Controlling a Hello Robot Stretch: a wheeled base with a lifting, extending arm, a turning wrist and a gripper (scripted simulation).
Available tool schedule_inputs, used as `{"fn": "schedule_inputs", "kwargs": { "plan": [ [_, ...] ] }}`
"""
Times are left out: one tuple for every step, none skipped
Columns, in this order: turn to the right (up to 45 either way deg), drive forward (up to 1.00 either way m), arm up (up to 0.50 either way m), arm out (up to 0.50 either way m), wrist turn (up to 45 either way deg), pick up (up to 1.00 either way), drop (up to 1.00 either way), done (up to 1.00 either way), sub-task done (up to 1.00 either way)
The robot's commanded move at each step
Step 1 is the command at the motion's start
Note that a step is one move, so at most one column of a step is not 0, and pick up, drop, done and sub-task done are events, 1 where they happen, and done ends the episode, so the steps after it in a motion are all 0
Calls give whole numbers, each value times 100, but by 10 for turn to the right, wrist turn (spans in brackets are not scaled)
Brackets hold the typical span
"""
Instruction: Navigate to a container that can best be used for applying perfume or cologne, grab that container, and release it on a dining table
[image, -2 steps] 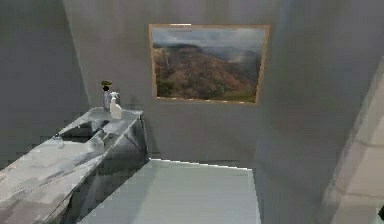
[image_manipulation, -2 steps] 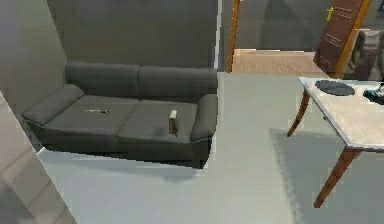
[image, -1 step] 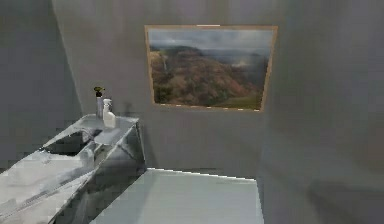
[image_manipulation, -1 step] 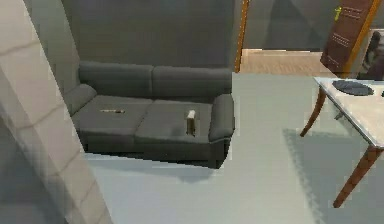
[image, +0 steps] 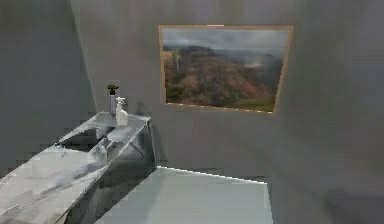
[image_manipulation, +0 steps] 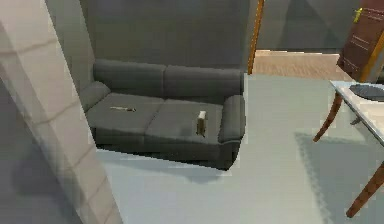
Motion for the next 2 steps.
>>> {"fn": "schedule_inputs", "kwargs": {
  "plan": [
    [0, 60, 0, 0, 0, 0, 0, 0, 0],
    [-450, 0, 0, 0, 0, 0, 0, 0, 0]
  ]
}}
